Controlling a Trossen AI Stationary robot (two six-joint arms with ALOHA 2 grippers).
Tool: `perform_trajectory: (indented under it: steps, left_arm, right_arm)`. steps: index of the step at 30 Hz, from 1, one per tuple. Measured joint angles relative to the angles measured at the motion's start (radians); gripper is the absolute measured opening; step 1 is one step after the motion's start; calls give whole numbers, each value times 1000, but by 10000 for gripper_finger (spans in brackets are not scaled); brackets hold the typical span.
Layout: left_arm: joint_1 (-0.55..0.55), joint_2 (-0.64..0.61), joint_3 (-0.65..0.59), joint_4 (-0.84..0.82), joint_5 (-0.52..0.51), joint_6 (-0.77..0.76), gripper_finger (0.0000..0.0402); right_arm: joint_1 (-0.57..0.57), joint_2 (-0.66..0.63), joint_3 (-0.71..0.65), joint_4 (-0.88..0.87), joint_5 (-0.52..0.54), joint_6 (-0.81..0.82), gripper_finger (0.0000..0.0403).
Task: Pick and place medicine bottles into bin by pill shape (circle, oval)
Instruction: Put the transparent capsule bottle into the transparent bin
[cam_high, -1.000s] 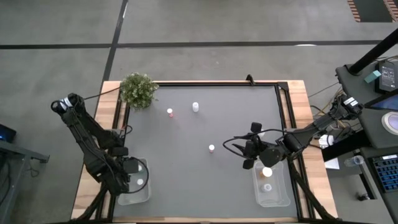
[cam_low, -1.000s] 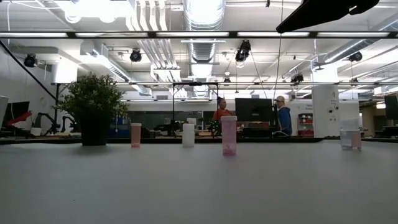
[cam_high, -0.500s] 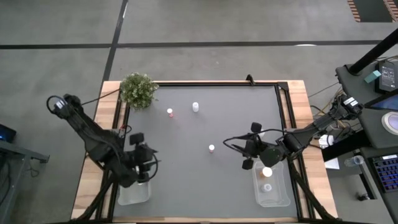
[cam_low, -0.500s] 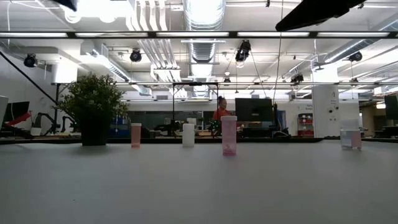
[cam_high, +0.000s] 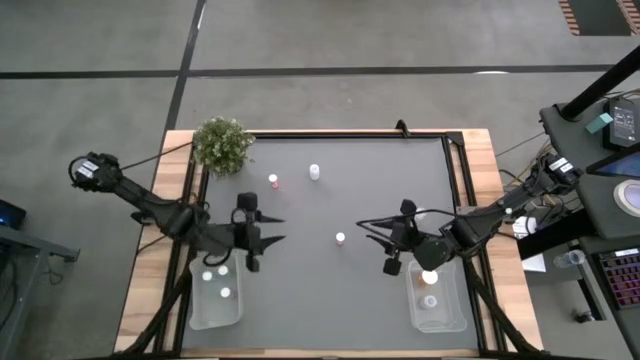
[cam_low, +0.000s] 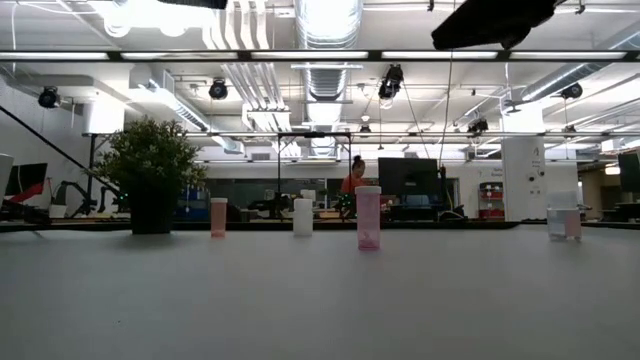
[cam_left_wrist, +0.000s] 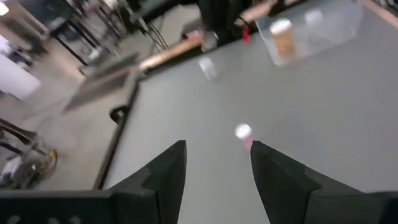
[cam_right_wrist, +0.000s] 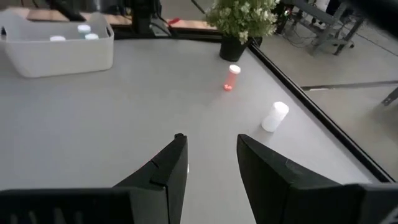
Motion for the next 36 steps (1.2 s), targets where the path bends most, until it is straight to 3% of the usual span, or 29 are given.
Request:
perform_trajectory:
  steps: [6,13,23,31,36]
  left_arm:
    - [113,-53,-146,308,51,129,162]
    - [198,-82,-223,437,59,175,162]
    - [238,-78,-225,438,60,226,162]
    - [237,-76,-225,439,60,244,162]
    - [237,-77,-225,439,59,254,162]
  right_arm:
    - [-12,59,53,3,31,67,143]
    - [-66,66,152,-131,22,278,154]
    - [-247,73,322,-662,-300,654,139]
    - [-437,73,370,-1109,-426,862,193]
    - [-565,68,333,-1214,-522,859,222]
